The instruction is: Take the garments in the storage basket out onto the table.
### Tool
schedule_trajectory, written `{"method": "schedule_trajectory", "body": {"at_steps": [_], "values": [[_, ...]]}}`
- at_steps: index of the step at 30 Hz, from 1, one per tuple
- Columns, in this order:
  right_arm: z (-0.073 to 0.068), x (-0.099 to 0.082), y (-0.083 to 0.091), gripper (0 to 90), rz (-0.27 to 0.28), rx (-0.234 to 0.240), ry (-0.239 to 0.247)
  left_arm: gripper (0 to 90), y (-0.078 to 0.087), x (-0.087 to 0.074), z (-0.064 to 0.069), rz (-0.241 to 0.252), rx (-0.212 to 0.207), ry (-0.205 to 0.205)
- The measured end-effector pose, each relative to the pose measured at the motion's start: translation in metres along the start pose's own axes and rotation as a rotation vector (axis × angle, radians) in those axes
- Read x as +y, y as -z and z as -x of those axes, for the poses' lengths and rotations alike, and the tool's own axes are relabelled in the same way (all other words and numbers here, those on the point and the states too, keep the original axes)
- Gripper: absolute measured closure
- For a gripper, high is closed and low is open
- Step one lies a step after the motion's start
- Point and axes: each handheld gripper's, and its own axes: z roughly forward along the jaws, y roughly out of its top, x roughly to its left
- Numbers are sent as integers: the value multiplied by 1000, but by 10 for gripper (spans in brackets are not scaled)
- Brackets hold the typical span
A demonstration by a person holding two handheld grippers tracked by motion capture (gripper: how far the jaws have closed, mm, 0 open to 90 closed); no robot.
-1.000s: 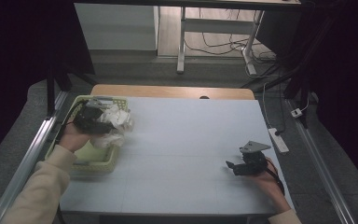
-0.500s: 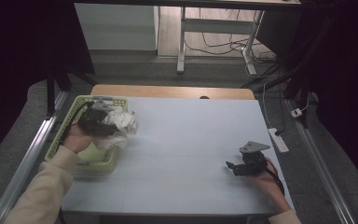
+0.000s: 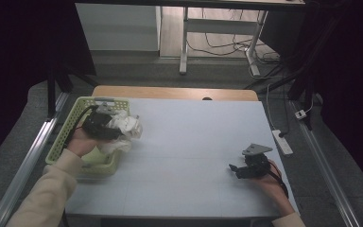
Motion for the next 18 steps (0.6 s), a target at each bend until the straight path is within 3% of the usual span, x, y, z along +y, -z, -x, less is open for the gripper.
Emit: {"method": "schedule_trajectory", "body": {"at_steps": [18], "values": [[-1, 0, -2, 177, -18, 4, 4, 458, -1, 0, 1, -1, -1, -6]]}}
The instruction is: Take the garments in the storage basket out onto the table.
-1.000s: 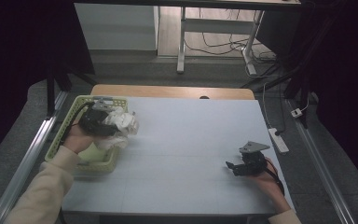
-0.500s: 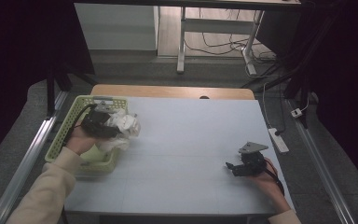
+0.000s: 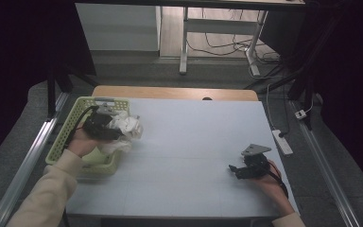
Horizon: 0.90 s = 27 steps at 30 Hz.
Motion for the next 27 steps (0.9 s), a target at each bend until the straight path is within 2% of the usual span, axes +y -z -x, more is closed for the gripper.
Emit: {"method": "schedule_trajectory", "body": {"at_steps": [13, 27], "values": [[0, 0, 0, 179, -4, 3, -9, 458, -1, 2, 2, 8, -5, 2], [1, 1, 5, 179, 39, 6, -19, 460, -2, 26, 15, 69, -30, -24]]}}
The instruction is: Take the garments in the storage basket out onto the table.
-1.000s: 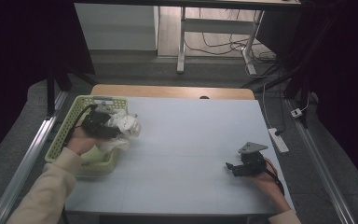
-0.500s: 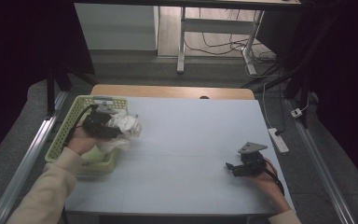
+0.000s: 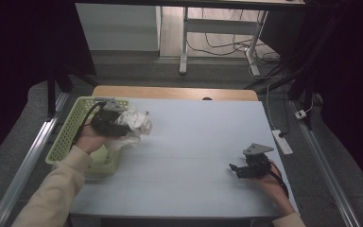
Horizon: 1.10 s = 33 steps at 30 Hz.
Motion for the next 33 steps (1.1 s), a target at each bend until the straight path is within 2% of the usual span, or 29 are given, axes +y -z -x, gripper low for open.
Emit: {"method": "schedule_trajectory", "body": {"at_steps": [6, 15, 22, 26, 33], "values": [[0, 1, 2, 179, 15, 0, -1, 460, -6, 14, 10, 22, -25, -23], [0, 1, 3, 179, 27, -6, -1, 460, -21, 42, 35, 61, -81, -73], [0, 1, 3, 179, 30, 1, -8, 459, -38, 61, 55, 65, -117, -115], [0, 1, 3, 179, 34, -1, -8, 459, -49, 72, 69, 70, -151, -143], [0, 1, 3, 178, 31, 3, -9, 457, -70, 81, 86, 60, -191, -169]]}}
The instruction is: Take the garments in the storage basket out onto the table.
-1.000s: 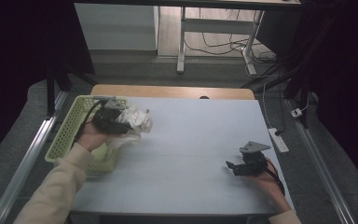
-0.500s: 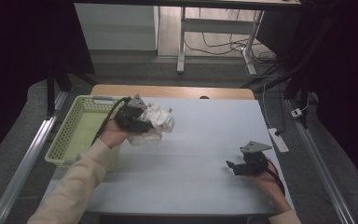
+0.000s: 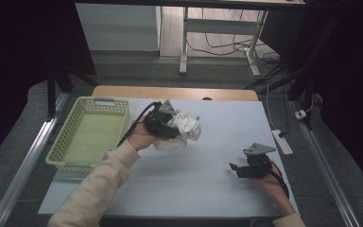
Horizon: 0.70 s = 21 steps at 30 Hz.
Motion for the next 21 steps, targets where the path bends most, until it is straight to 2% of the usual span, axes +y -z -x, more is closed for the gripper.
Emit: {"method": "schedule_trajectory", "body": {"at_steps": [6, 9, 10, 11, 12, 13, 17, 21], "values": [[0, 0, 1, 178, 10, -1, 3, 439, -16, 0, 4, -12, -17, 9], [0, 0, 1, 178, 11, 1, 1, 389, -24, -4, 5, -17, -23, 15], [0, 0, 1, 178, 12, 1, 2, 346, -27, -5, 7, -32, -2, 17], [0, 0, 1, 178, 12, 1, 2, 257, -30, -5, 8, -58, 29, 22], [0, 0, 1, 178, 12, 1, 0, 128, -31, -6, 8, -65, 42, 27], [0, 0, 1, 178, 9, 1, 1, 85, -29, -7, 8, -44, 35, 37], [1, 0, 1, 178, 15, 0, -2, 127, -16, -10, 3, 10, 15, 57], [0, 0, 1, 178, 14, -1, 1, 151, -6, -15, -2, 25, 18, 76]]}}
